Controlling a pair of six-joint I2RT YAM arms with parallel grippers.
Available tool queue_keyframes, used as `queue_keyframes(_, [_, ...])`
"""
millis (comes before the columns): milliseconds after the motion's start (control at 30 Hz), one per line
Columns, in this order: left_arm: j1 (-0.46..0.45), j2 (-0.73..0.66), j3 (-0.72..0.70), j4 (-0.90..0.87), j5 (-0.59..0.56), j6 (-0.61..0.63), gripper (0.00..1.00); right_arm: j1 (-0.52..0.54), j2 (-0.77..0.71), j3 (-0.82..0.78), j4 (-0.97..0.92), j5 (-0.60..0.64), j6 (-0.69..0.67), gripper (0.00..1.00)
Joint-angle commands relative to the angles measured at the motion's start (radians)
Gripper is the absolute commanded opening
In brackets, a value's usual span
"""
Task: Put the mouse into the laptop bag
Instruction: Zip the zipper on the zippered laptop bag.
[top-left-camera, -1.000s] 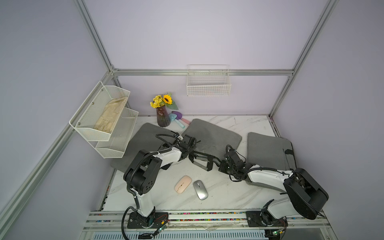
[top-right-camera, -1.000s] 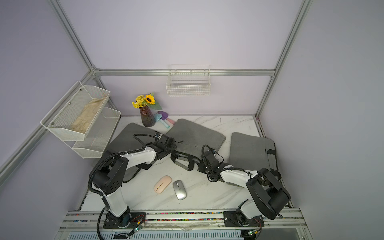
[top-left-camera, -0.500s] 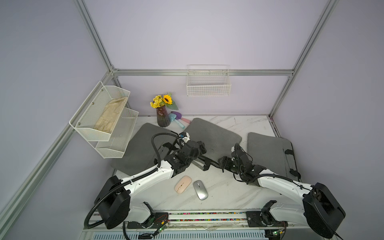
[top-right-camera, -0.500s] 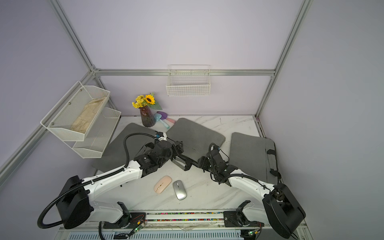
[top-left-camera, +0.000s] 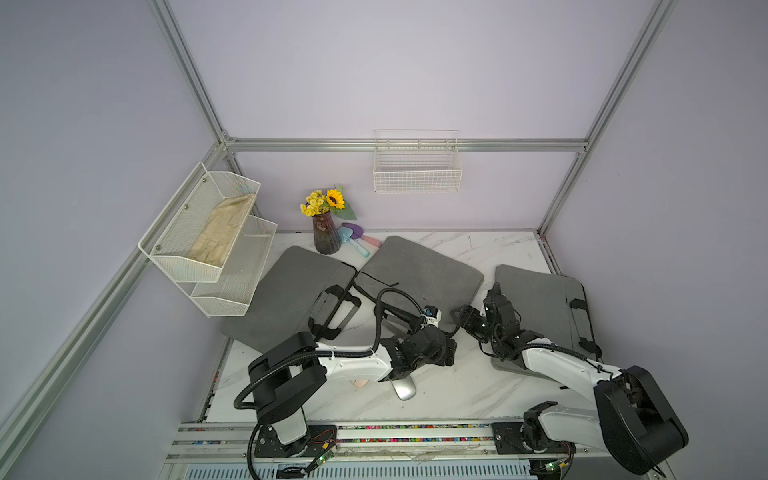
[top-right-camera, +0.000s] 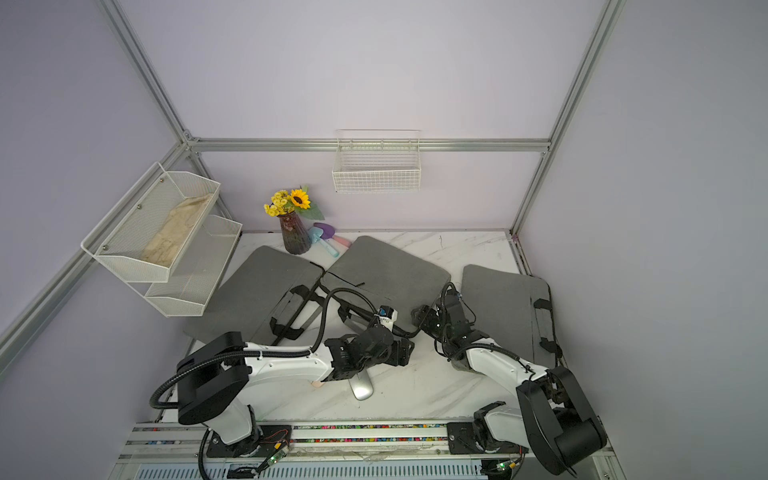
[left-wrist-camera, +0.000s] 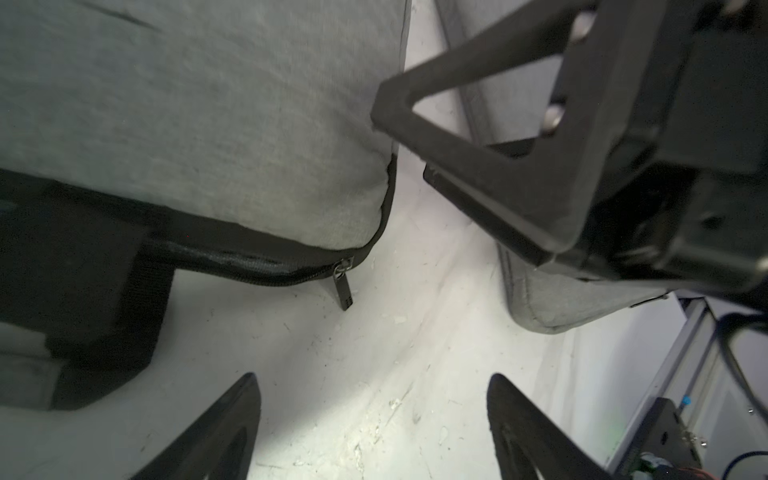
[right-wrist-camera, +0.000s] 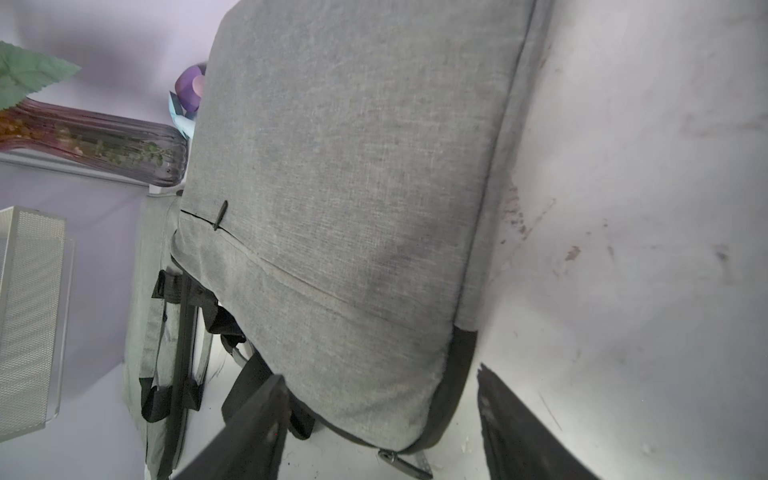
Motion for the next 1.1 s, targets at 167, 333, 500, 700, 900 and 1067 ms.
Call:
queue_keyframes(167, [0.008,0.040,0.021,0.072,0.033,-0.031,0.82,-0.005,0.072,-0.066,0.185,-0.054,0.080,0.73])
queue_keyframes(333, [0.014,0.056,0.022,0.088,0.048,-0.037,0.79,-0.005,0.157,-0.082,0.270,-0.084,0.100,0.73])
queue_keyframes(500, [0.019,0.070,0.021,0.106,0.069,-0.044,0.78,-0.005,0.230,-0.074,0.330,-0.111,0.111,0.41])
queue_keyframes(700, [0.047,0.084,0.016,0.102,0.066,-0.073,0.75,-0.005,0.169,-0.050,0.273,-0.076,0.100,0.02])
queue_keyframes(900, [0.093,0.132,0.009,0.184,0.128,-0.074,0.67,-0.004,0.163,-0.041,0.266,-0.086,0.096,0.00])
queue_keyframes(1067, [0.113,0.183,0.031,0.217,0.103,-0.067,0.63,-0.004,0.156,-0.043,0.269,-0.094,0.097,0.00])
